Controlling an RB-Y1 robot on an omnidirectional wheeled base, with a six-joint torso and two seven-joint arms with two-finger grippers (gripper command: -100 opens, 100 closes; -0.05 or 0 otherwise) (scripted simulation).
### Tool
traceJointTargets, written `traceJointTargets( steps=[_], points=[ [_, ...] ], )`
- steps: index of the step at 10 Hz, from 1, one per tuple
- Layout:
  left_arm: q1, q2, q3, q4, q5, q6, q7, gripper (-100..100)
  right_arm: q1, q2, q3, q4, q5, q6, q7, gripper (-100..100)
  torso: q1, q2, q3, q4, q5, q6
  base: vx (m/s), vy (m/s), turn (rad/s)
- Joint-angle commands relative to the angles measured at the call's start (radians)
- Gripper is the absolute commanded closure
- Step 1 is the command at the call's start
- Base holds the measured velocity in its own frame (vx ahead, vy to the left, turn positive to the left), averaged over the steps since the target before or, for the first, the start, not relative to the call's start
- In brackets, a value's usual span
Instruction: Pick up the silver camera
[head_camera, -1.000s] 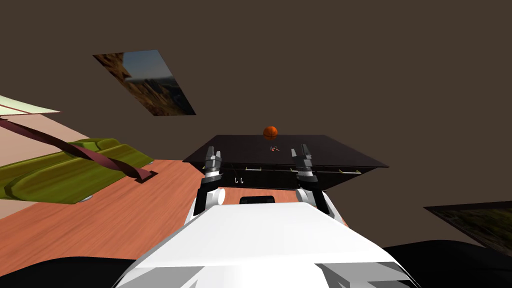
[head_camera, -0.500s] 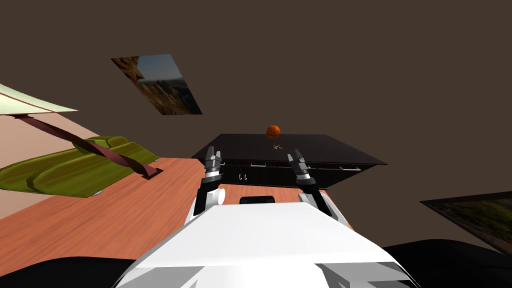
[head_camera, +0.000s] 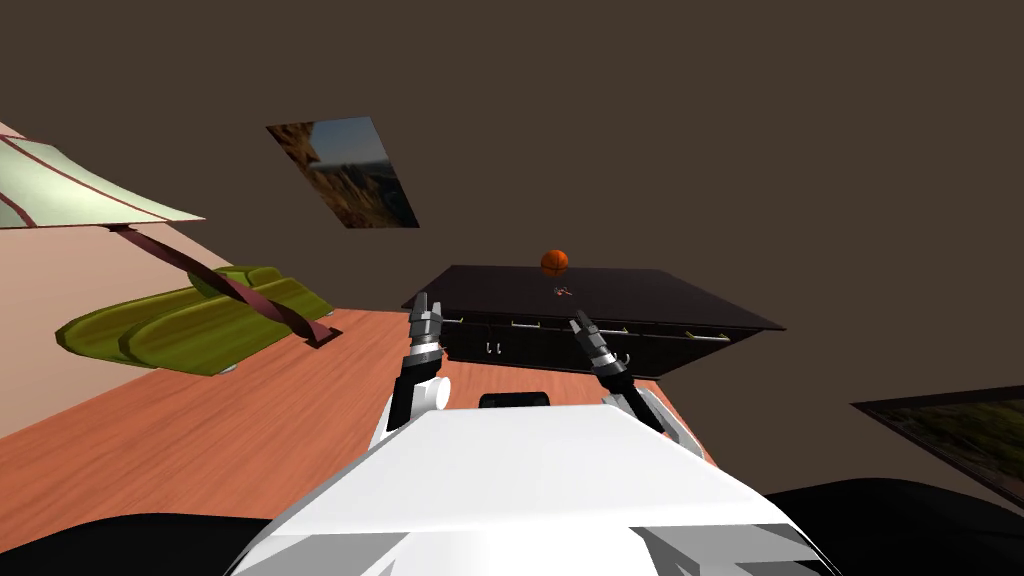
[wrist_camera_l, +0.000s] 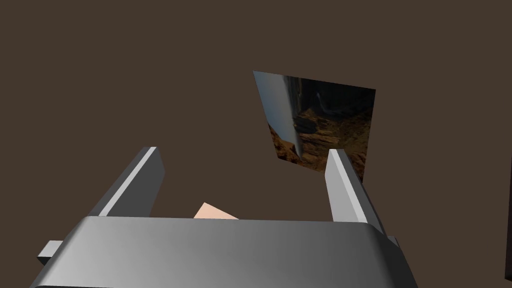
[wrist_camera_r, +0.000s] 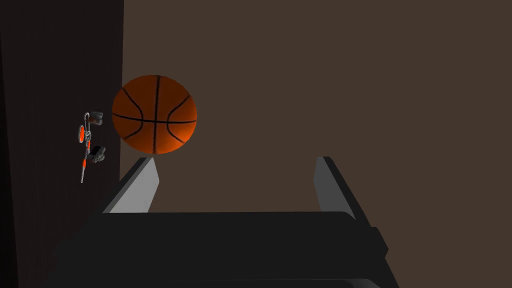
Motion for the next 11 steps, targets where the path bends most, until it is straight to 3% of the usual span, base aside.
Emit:
traceJointTargets(
  steps=[1, 3, 4, 5, 7, 8, 9, 10, 11],
  points=[
    [0.0, 0.0, 0.0, 0.0, 0.0, 0.0, 0.0, 0, 0.015, -0.016, 0.014, 0.035, 0.012, -0.011, 0.003, -100, 0.0, 0.0, 0.0, 0.0, 0.0, 0.0, -0.057, 0.062, 0.046],
    [0.0, 0.0, 0.0, 0.0, 0.0, 0.0, 0.0, 0, 0.031, -0.094, 0.063, 0.114, 0.052, -0.02, 0.002, -100, 0.0, 0.0, 0.0, 0.0, 0.0, 0.0, -0.087, 0.103, 0.145],
    [0.0, 0.0, 0.0, 0.0, 0.0, 0.0, 0.0, 0, 0.031, -0.106, 0.063, 0.152, 0.052, -0.02, 0.002, -100, 0.003, 0.002, 0.001, 0.0, 0.001, 0.0, -0.083, 0.087, 0.073],
    [0.0, 0.0, 0.0, 0.0, 0.0, 0.0, 0.0, 0, 0.039, -0.143, 0.09, 0.177, 0.074, -0.027, 0.002, -100, 0.001, 0.002, 0.001, 0.0, 0.0, 0.001, -0.085, 0.074, 0.158],
    [0.0, 0.0, 0.0, 0.0, 0.0, 0.0, 0.0, 0, 0.039, -0.156, 0.09, 0.218, 0.074, -0.027, 0.002, -100, -0.002, 0.0, 0.0, 0.0, 0.0, 0.001, -0.042, 0.034, 0.026],
    [0.0, 0.0, 0.0, 0.0, 0.0, 0.0, 0.0, 0, 0.047, -0.203, 0.119, 0.264, 0.096, -0.036, 0.002, -100, -0.004, -0.002, -0.001, 0.0, -0.001, 0.001, -0.048, 0.054, 0.187],
    [0.0, 0.0, 0.0, 0.0, 0.0, 0.0, 0.0, 0, 0.047, -0.209, 0.119, 0.289, 0.096, -0.036, 0.002, -100, -0.002, -0.001, 0.0, 0.0, 0.0, 0.0, -0.057, 0.057, 0.074],
    [0.0, 0.0, 0.0, 0.0, 0.0, 0.0, 0.0, 0, 0.055, -0.25, 0.149, 0.331, 0.119, -0.047, 0.003, -100, -0.002, -0.001, 0.0, 0.0, 0.0, 0.001, -0.074, 0.095, 0.143],
    [0.0, 0.0, 0.0, 0.0, 0.0, 0.0, 0.0, 0, 0.055, -0.266, 0.149, 0.353, 0.119, -0.047, 0.003, -100, 0.0, 0.001, 0.0, 0.0, 0.0, 0.0, -0.065, 0.077, 0.107]
  ],
)
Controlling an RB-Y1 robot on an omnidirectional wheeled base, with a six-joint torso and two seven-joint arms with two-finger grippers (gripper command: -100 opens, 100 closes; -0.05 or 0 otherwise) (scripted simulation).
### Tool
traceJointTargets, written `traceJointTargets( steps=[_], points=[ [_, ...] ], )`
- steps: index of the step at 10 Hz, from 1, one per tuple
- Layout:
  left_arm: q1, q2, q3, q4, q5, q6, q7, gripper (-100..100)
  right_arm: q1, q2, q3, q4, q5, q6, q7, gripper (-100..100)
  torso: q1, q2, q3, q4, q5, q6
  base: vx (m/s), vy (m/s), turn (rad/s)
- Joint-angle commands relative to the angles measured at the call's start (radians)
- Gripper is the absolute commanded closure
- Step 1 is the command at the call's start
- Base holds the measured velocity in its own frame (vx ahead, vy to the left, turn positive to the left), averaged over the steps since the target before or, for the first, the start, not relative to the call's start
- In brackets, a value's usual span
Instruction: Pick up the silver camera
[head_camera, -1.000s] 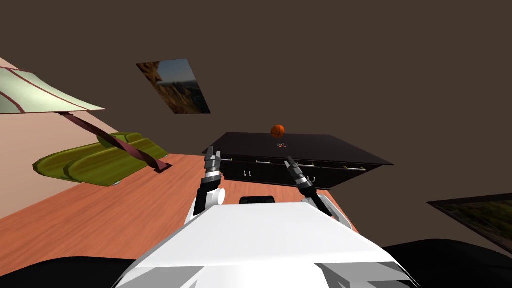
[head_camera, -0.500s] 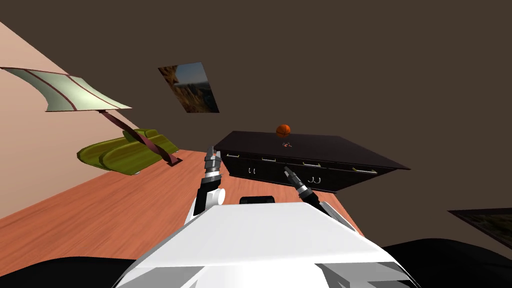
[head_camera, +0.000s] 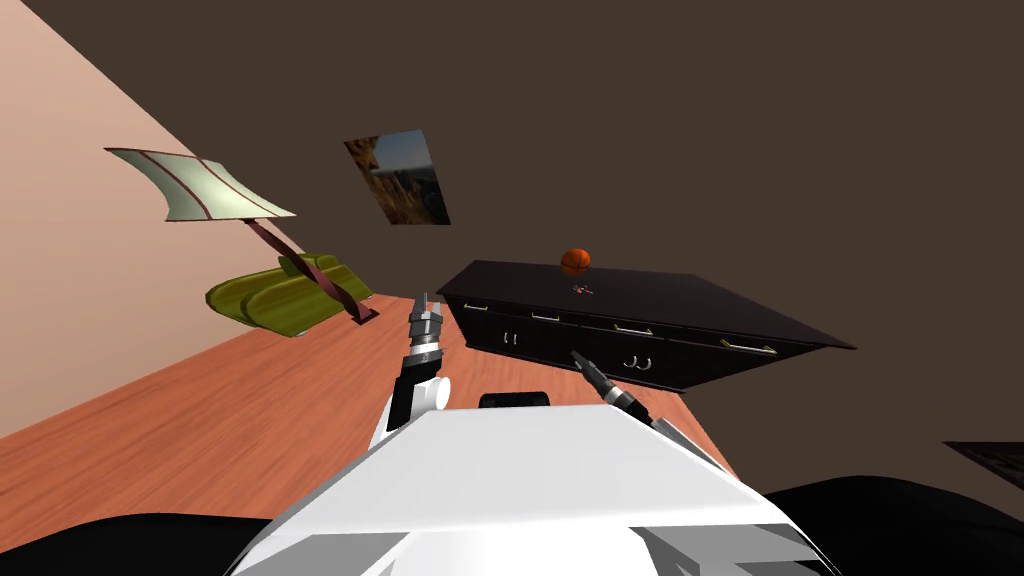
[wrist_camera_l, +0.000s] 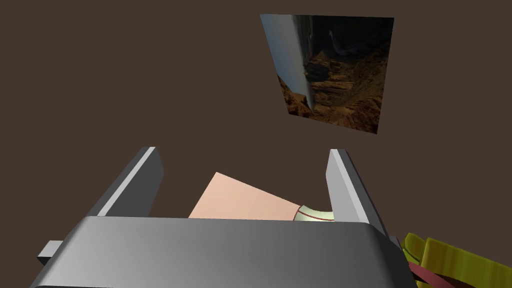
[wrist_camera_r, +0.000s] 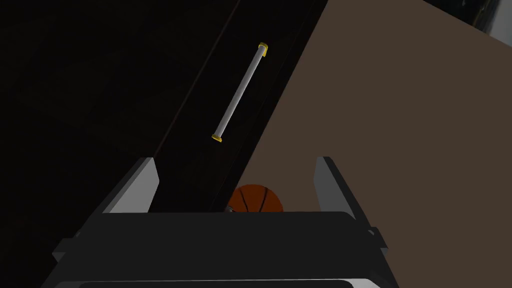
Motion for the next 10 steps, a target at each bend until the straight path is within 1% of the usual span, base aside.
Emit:
traceJointTargets(
  steps=[1, 2, 3, 4, 5, 6, 7, 8, 9, 10],
  points=[
    [0.0, 0.0, 0.0, 0.0, 0.0, 0.0, 0.0, 0, -0.01, -0.01, 0.009, 0.032, 0.005, 0.005, 0.001, -100, 0.0, 0.0, 0.0, 0.0, 0.0, 0.0, -0.025, 0.026, 0.004],
    [0.0, 0.0, 0.0, 0.0, 0.0, 0.0, 0.0, 0, -0.004, -0.059, 0.04, 0.071, 0.028, -0.007, 0.002, -100, -0.003, -0.002, -0.001, 0.0, -0.001, 0.0, -0.039, 0.061, 0.186],
    [0.0, 0.0, 0.0, 0.0, 0.0, 0.0, 0.0, 0, -0.004, -0.071, 0.04, 0.105, 0.028, -0.007, 0.002, -100, -0.001, -0.002, -0.001, 0.0, 0.0, -0.001, -0.041, 0.061, 0.121],
    [0.0, 0.0, 0.0, 0.0, 0.0, 0.0, 0.0, 0, 0.003, -0.108, 0.073, 0.133, 0.052, -0.02, 0.004, -100, -0.001, -0.002, -0.001, 0.0, 0.0, 0.0, -0.059, 0.08, 0.213],
    [0.0, 0.0, 0.0, 0.0, 0.0, 0.0, 0.0, 0, 0.003, -0.133, 0.073, 0.174, 0.052, -0.02, 0.004, -100, 0.0, -0.001, -0.001, 0.0, 0.0, -0.001, -0.052, 0.058, 0.102],
    [0.0, 0.0, 0.0, 0.0, 0.0, 0.0, 0.0, 0, 0.008, -0.168, 0.106, 0.212, 0.075, -0.034, 0.006, -100, -0.002, -0.001, 0.0, 0.0, 0.0, 0.0, -0.047, 0.085, 0.271],
    [0.0, 0.0, 0.0, 0.0, 0.0, 0.0, 0.0, 0, 0.008, -0.19, 0.106, 0.261, 0.075, -0.034, 0.006, -100, 0.0, -0.001, -0.001, 0.0, 0.0, -0.001, -0.022, 0.071, 0.101],
    [0.0, 0.0, 0.0, 0.0, 0.0, 0.0, 0.0, 0, 0.008, -0.2, 0.106, 0.261, 0.075, -0.034, 0.006, -100, -0.001, -0.002, -0.001, 0.0, 0.0, 0.0, -0.01, 0.028, -0.053],
    [0.0, 0.0, 0.0, 0.0, 0.0, 0.0, 0.0, 0, 0.012, -0.238, 0.14, 0.307, 0.099, -0.049, 0.009, -100, -0.003, -0.003, -0.002, -0.001, -0.001, 0.0, -0.034, 0.059, 0.26],
    [0.0, 0.0, 0.0, 0.0, 0.0, 0.0, 0.0, 0, 0.012, -0.263, 0.14, 0.318, 0.099, -0.049, 0.009, -100, -0.002, -0.002, -0.001, 0.0, 0.0, -0.001, -0.035, 0.06, 0.141]
  ],
)
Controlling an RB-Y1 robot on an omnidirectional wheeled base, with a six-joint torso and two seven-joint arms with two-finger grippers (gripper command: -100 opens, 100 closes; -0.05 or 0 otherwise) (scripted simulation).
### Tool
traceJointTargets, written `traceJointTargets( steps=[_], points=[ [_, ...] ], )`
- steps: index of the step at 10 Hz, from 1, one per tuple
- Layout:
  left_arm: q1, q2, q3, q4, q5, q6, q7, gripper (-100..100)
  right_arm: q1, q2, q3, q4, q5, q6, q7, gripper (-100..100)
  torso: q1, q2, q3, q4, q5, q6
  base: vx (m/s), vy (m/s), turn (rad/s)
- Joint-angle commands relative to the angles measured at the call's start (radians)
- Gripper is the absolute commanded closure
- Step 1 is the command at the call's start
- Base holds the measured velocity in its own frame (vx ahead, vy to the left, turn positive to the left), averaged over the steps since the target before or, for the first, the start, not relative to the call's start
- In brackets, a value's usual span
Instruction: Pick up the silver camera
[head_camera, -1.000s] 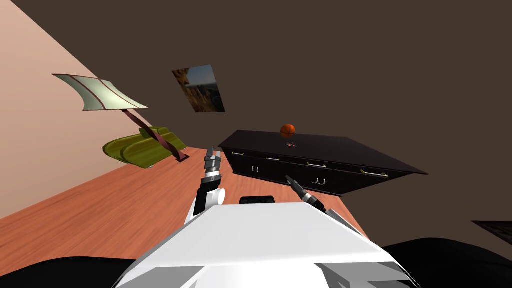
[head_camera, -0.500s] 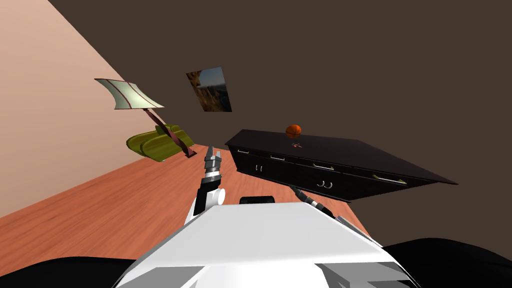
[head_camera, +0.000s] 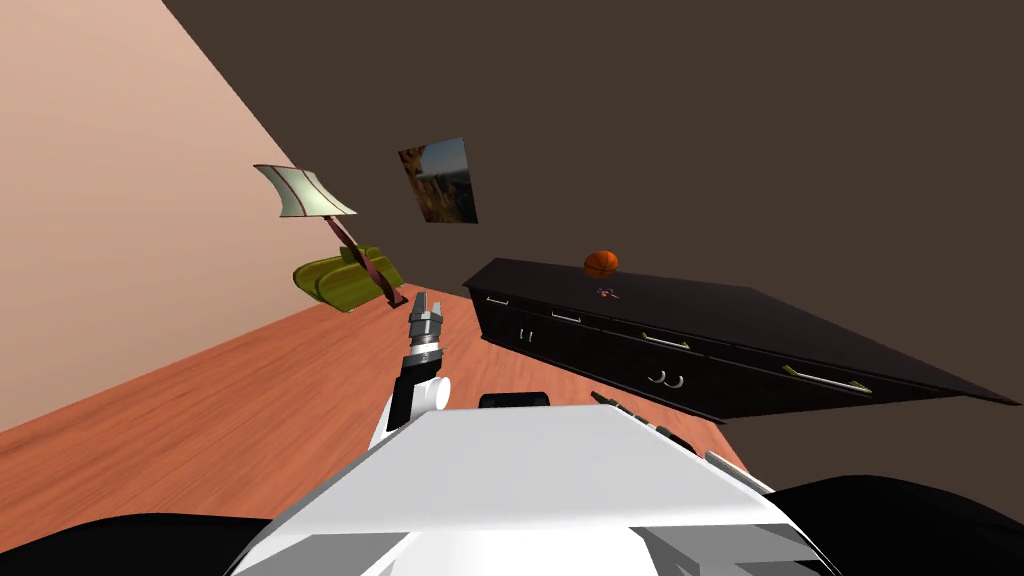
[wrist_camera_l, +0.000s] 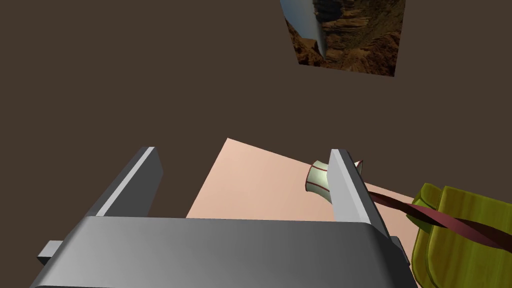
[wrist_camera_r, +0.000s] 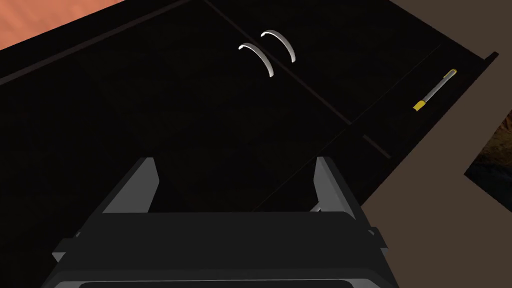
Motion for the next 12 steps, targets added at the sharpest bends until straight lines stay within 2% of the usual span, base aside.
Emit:
traceJointTargets(
  steps=[1, 2, 3, 4, 5, 6, 7, 8, 9, 10, 11, 12],
  points=[
    [0.0, 0.0, 0.0, 0.0, 0.0, 0.0, 0.0, 0, -0.012, -0.025, 0.005, 0.05, 0.001, -0.016, -0.006, -100, 0.0, 0.0, 0.0, 0.0, 0.0, 0.0, -0.015, 0.029, -0.032],
    [0.0, 0.0, 0.0, 0.0, 0.0, 0.0, 0.0, 0, -0.009, -0.067, 0.039, 0.079, 0.024, -0.032, -0.003, -100, -0.002, -0.001, 0.0, 0.0, 0.0, 0.001, -0.025, 0.068, 0.289],
    [0.0, 0.0, 0.0, 0.0, 0.0, 0.0, 0.0, 0, -0.009, -0.092, 0.039, 0.095, 0.024, -0.032, -0.003, -100, 0.0, 0.0, 0.0, 0.0, 0.0, -0.001, -0.021, 0.057, 0.113],
    [0.0, 0.0, 0.0, 0.0, 0.0, 0.0, 0.0, 0, -0.007, -0.122, 0.073, 0.155, 0.047, -0.048, 0.0, -100, 0.0, -0.001, 0.0, 0.0, 0.0, 0.0, -0.018, 0.075, 0.22],
    [0.0, 0.0, 0.0, 0.0, 0.0, 0.0, 0.0, 0, -0.007, -0.155, 0.073, 0.177, 0.047, -0.048, 0.0, -100, 0.001, -0.001, 0.0, 0.0, 0.0, 0.0, -0.019, 0.062, 0.138],
    [0.0, 0.0, 0.0, 0.0, 0.0, 0.0, 0.0, 0, -0.007, -0.158, 0.073, 0.197, 0.047, -0.048, 0.0, -100, 0.0, -0.001, 0.0, 0.0, 0.0, 0.0, -0.008, 0.025, -0.02],
    [0.0, 0.0, 0.0, 0.0, 0.0, 0.0, 0.0, 0, -0.006, -0.203, 0.107, 0.233, 0.069, -0.065, 0.003, -100, -0.002, -0.001, -0.001, 0.0, 0.0, 0.001, -0.008, 0.047, 0.227],
    [0.0, 0.0, 0.0, 0.0, 0.0, 0.0, 0.0, 0, -0.006, -0.224, 0.107, 0.258, 0.069, -0.065, 0.003, -100, -0.001, -0.001, -0.001, 0.0, 0.0, -0.001, -0.007, 0.041, 0.158],
    [0.0, 0.0, 0.0, 0.0, 0.0, 0.0, 0.0, 0, -0.006, -0.224, 0.107, 0.275, 0.069, -0.065, 0.003, -100, -0.001, -0.002, -0.001, 0.0, 0.0, 0.0, 0.001, 0.019, 0.008],
    [0.0, 0.0, 0.0, 0.0, 0.0, 0.0, 0.0, 0, -0.007, -0.279, 0.141, 0.298, 0.089, -0.082, 0.007, -100, -0.002, -0.002, -0.001, 0.0, -0.001, 0.001, 0.006, 0.041, 0.26],
    [0.0, 0.0, 0.0, 0.0, 0.0, 0.0, 0.0, 0, -0.007, -0.287, 0.141, 0.343, 0.089, -0.082, 0.007, -100, -0.002, -0.002, -0.001, 0.0, -0.001, -0.001, 0.007, 0.038, 0.16],
    [0.0, 0.0, 0.0, 0.0, 0.0, 0.0, 0.0, 0, -0.007, -0.287, 0.141, 0.343, 0.089, -0.082, 0.007, -100, -0.002, -0.002, -0.001, -0.001, 0.0, 0.0, 0.002, 0.015, -0.021]
  ],
)
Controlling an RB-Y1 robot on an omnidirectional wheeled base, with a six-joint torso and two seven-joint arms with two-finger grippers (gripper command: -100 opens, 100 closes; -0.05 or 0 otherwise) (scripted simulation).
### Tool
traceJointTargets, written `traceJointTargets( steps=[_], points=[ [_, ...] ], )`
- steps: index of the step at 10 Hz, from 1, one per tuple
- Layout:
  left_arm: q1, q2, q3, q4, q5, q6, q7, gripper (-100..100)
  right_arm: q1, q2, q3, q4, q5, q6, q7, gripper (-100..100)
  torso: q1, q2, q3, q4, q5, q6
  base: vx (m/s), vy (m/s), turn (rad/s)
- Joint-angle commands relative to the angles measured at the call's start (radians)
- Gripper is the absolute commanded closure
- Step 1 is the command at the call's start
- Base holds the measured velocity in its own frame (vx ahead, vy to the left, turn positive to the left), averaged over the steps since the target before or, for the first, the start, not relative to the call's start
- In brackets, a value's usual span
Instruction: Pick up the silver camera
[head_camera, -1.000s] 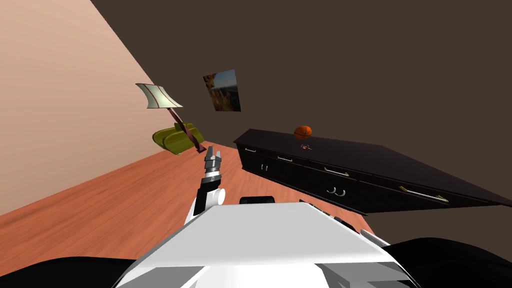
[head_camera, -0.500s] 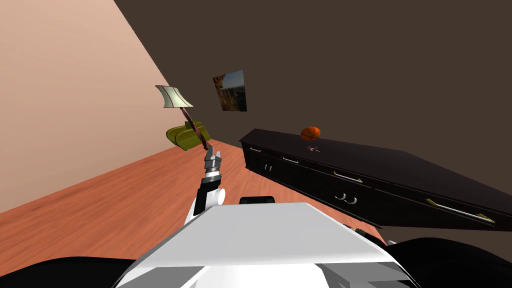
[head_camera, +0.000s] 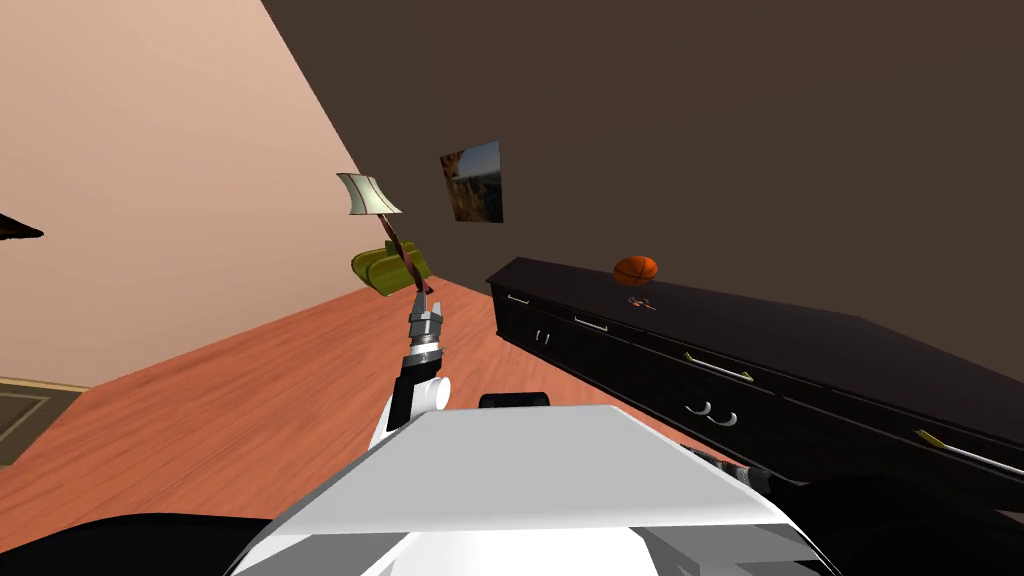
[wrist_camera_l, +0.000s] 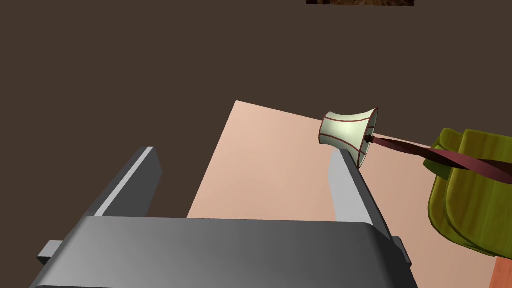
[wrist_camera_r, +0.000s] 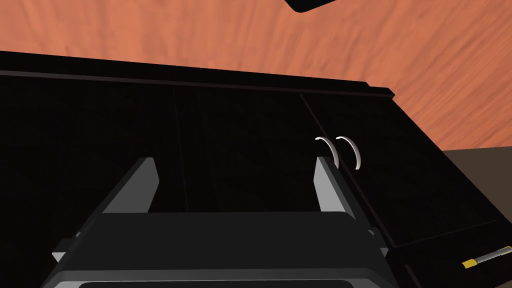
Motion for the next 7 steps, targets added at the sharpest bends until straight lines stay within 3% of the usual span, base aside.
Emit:
traceJointTargets(
  steps=[1, 3, 4, 6, 7],
  points=[
    [0.0, 0.0, 0.0, 0.0, 0.0, 0.0, 0.0, 0, -0.004, -0.046, 0.033, 0.05, 0.022, -0.025, 0.019, -100, 0.0, 0.0, 0.0, 0.0, 0.0, 0.0, 0.007, 0.035, 0.209],
    [0.0, 0.0, 0.0, 0.0, 0.0, 0.0, 0.0, 0, -0.004, -0.046, 0.033, 0.092, 0.022, -0.025, 0.019, -100, 0.0, -0.001, 0.0, 0.0, 0.0, 0.0, 0.009, 0.018, 0.094],
    [0.0, 0.0, 0.0, 0.0, 0.0, 0.0, 0.0, 0, -0.008, -0.095, 0.065, 0.123, 0.041, -0.042, 0.023, -100, -0.001, 0.0, 0.0, 0.0, 0.0, 0.0, 0.02, 0.021, 0.231],
    [0.0, 0.0, 0.0, 0.0, 0.0, 0.0, 0.0, 0, -0.008, -0.101, 0.065, 0.152, 0.041, -0.042, 0.023, -100, -0.001, -0.002, -0.001, 0.0, 0.0, -0.001, 0.019, 0.01, 0.088],
    [0.0, 0.0, 0.0, 0.0, 0.0, 0.0, 0.0, 0, -0.015, -0.139, 0.096, 0.209, 0.058, -0.058, 0.027, -100, -0.001, -0.001, 0.0, 0.0, 0.0, 0.0, 0.025, 0.011, 0.294]
  ],
)
